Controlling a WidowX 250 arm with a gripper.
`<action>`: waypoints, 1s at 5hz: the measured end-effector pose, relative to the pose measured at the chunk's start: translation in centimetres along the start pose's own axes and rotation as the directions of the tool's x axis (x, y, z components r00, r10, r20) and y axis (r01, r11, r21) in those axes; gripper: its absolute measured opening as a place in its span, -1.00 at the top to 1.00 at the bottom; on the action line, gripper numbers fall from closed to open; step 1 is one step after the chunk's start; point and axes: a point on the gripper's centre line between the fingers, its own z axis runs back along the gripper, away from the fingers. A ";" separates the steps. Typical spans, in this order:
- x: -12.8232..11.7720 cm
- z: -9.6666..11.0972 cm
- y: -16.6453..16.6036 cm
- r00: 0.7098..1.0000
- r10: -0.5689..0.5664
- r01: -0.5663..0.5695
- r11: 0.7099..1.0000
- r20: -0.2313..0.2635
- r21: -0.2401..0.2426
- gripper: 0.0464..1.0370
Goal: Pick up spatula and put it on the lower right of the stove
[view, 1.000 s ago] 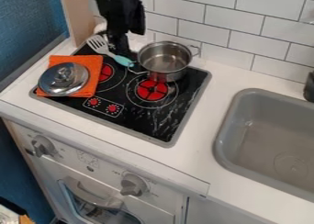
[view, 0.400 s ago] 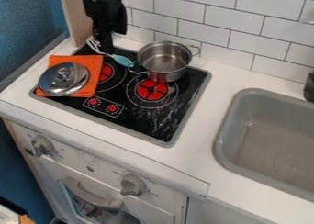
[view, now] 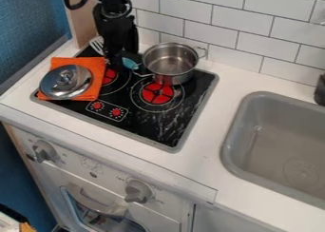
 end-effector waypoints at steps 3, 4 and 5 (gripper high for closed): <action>-0.1 -0.3 0.2 1.000 -0.009 0.009 1.000 -0.021 -0.003 0.33; 0.0 -0.2 0.2 1.000 -0.009 0.009 1.000 -0.026 -0.004 0.46; 0.1 0.1 0.7 1.000 -0.010 0.010 1.000 -0.004 0.002 0.46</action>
